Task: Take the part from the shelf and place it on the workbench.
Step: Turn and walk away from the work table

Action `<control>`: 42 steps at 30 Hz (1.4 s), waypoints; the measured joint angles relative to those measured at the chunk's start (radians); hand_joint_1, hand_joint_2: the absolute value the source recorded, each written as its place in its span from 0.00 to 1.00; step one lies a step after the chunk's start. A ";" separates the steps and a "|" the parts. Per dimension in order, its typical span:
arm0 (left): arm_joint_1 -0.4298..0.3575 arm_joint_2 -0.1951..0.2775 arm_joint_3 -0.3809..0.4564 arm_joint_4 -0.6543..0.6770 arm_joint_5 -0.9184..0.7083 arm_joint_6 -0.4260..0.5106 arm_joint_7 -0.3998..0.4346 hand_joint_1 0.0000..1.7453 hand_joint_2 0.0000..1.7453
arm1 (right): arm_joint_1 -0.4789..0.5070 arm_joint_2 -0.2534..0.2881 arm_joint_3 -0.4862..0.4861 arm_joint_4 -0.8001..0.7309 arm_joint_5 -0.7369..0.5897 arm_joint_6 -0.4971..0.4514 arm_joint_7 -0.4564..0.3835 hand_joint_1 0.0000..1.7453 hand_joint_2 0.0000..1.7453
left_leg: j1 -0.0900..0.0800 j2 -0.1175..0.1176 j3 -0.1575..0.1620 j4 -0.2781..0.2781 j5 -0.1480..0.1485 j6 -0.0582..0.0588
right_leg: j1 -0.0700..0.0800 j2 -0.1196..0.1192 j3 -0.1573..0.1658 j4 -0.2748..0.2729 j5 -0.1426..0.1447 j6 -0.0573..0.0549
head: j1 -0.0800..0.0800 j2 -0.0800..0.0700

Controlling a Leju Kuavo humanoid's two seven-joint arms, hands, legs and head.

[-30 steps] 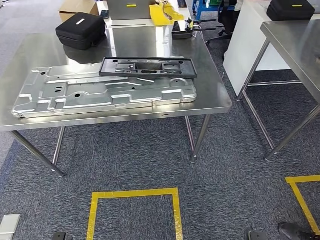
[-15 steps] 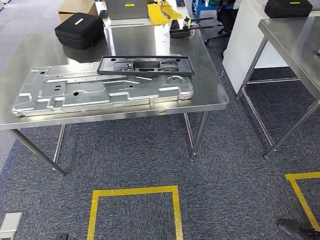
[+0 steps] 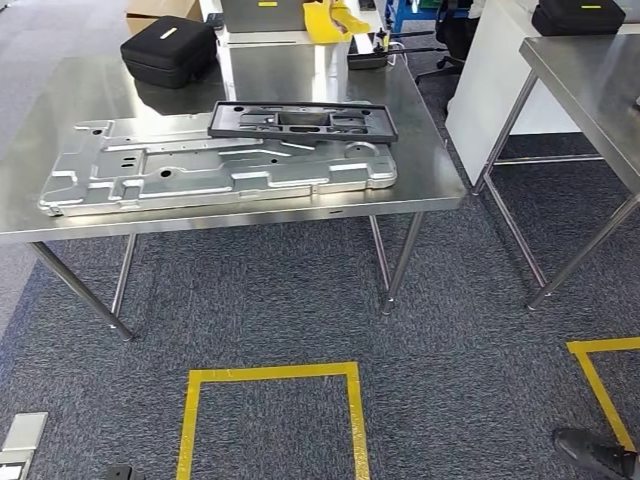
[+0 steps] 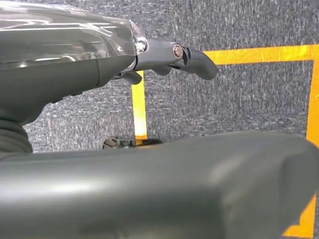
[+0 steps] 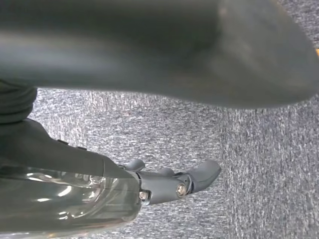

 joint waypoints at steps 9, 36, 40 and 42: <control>0.001 -0.001 0.007 0.000 0.000 0.000 0.000 0.00 0.00 | -0.003 -0.002 -0.001 0.012 0.017 -0.011 0.012 0.00 0.00 | 0.013 -0.008 -0.069 0.217 -0.167 -0.052 | -0.003 -0.007 -0.064 -0.017 0.059 -0.037 | -0.002 0.000; 0.001 -0.005 0.012 0.000 -0.015 0.010 0.000 0.00 0.00 | -0.012 -0.005 -0.018 0.030 0.063 -0.008 0.119 0.00 0.00 | 0.003 -0.001 -0.066 0.030 0.019 -0.037 | -0.006 -0.003 0.040 -0.051 0.002 -0.023 | -0.001 0.000; 0.003 -0.005 0.016 0.000 -0.015 0.010 -0.001 0.00 0.00 | -0.011 -0.005 -0.022 0.031 0.069 -0.008 0.118 0.00 0.00 | 0.013 -0.006 -0.111 0.234 -0.126 -0.056 | -0.004 -0.009 -0.007 -0.048 0.038 -0.036 | -0.001 0.000; 0.003 -0.005 0.018 0.000 -0.015 0.011 -0.001 0.00 0.00 | -0.011 -0.005 -0.024 0.031 0.070 -0.008 0.118 0.00 0.00 | 0.014 -0.007 -0.081 0.246 -0.103 -0.057 | -0.004 -0.009 -0.032 -0.043 0.053 -0.033 | -0.001 0.000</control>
